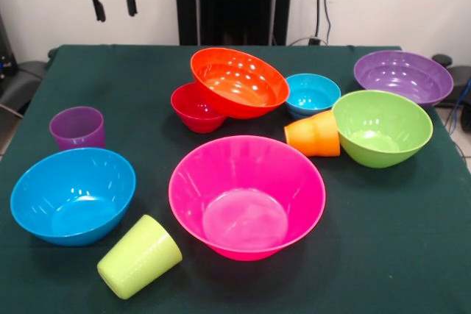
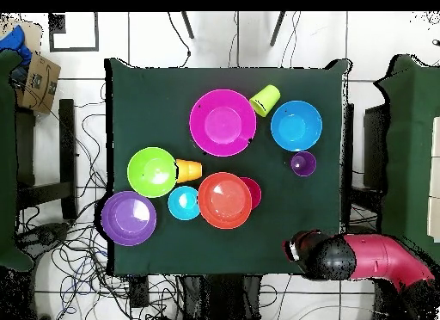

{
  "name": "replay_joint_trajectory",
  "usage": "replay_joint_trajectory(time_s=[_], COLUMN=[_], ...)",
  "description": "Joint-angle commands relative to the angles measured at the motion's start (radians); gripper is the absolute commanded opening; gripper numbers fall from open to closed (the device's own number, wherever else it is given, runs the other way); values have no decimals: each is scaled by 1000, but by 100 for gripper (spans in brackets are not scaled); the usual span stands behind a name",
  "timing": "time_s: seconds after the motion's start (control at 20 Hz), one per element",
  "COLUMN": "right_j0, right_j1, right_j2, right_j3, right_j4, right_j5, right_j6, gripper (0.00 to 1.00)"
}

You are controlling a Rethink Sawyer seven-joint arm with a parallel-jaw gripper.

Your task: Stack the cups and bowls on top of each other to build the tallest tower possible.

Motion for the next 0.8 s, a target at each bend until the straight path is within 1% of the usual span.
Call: replay_joint_trajectory(time_s=[0.05, 0.15, 0.2, 0.3, 0.4, 0.45, 0.55, 0.8], right_j0=[16, 7, 19, 42, 54, 65, 91, 169], right_j1=[33, 62, 77, 125, 174, 186, 200, 237], right_j2=[-17, -27, -38, -57, -68, -68, -66, -38], right_j3=[3, -27, -46, -73, -98, -110, -134, -228], right_j4=[-106, -116, -131, -175, -202, -208, -209, -159], right_j5=[-54, -39, -28, -64, -96, -99, -88, -17], right_j6=[-60, -64, -55, -15, 7, 12, 26, 26], gripper=[100, 100, 100, 100, 100, 100, 100, 100])
